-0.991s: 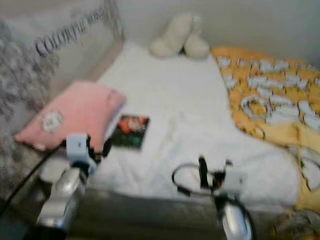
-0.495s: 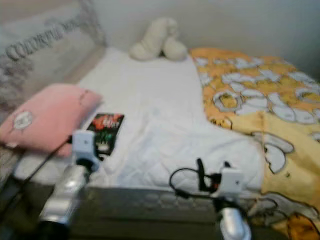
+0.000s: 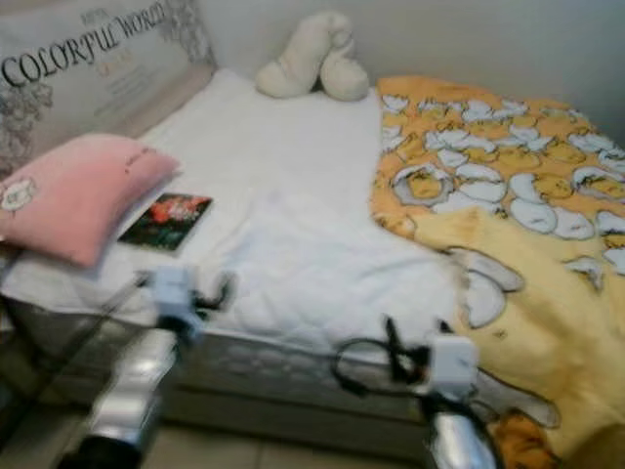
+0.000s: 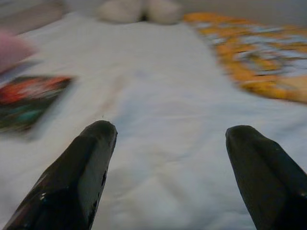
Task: Clean up the room
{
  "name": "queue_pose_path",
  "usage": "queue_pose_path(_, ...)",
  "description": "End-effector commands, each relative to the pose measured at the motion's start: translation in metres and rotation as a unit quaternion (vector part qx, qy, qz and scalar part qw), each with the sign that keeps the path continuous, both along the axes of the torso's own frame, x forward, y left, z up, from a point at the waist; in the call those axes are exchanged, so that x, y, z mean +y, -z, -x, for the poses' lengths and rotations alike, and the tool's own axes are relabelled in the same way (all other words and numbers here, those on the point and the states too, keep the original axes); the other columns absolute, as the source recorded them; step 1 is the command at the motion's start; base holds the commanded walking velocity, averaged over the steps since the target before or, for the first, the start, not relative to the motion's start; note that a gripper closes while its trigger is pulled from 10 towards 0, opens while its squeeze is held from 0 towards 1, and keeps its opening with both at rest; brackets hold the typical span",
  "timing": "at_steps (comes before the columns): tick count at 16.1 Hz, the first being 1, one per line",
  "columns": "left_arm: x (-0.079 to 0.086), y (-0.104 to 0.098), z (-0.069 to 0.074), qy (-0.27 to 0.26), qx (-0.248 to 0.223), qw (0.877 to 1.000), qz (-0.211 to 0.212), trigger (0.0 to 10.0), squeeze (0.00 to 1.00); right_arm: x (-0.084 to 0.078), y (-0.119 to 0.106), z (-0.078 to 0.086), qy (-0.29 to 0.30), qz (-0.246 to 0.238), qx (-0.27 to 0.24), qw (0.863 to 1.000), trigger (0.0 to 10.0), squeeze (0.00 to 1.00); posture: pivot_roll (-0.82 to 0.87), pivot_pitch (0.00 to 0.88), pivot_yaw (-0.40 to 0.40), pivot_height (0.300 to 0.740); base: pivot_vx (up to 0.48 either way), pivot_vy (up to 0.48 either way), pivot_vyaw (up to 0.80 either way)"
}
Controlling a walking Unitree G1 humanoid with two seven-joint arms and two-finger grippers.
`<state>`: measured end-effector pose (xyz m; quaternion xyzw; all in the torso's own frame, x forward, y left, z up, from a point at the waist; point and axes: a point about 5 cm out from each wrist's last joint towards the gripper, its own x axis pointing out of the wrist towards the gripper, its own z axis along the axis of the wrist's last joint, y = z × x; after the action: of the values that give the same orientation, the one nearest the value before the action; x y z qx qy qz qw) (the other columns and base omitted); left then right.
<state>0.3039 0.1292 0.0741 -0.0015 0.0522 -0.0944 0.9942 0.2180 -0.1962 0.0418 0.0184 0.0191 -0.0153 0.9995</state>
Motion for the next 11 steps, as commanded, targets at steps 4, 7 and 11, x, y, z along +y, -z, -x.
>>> queue_pose_path(4,0.004,0.015,-0.022,0.02,0.067,0.995,-0.069,10.0,0.0,0.001,0.018,-0.012,0.012,-0.012,0.051,0.999,10.0,0.0,0.06,0.0,0.005,0.74,0.0,-0.118,0.0)
queue_pose_path(7,-0.009,0.08,0.005,0.056,0.294,0.95,-0.087,10.0,0.0,0.0,0.077,-0.019,0.01,-0.016,0.265,0.964,10.0,0.0,0.02,0.0,0.025,0.74,0.0,0.0,0.0)
queue_pose_path(11,-0.004,0.143,0.084,0.058,0.466,0.87,-0.15,10.0,0.0,0.011,0.123,0.027,-0.002,-0.024,0.477,0.879,10.0,0.0,-0.03,0.0,0.042,0.74,0.0,0.0,0.0)
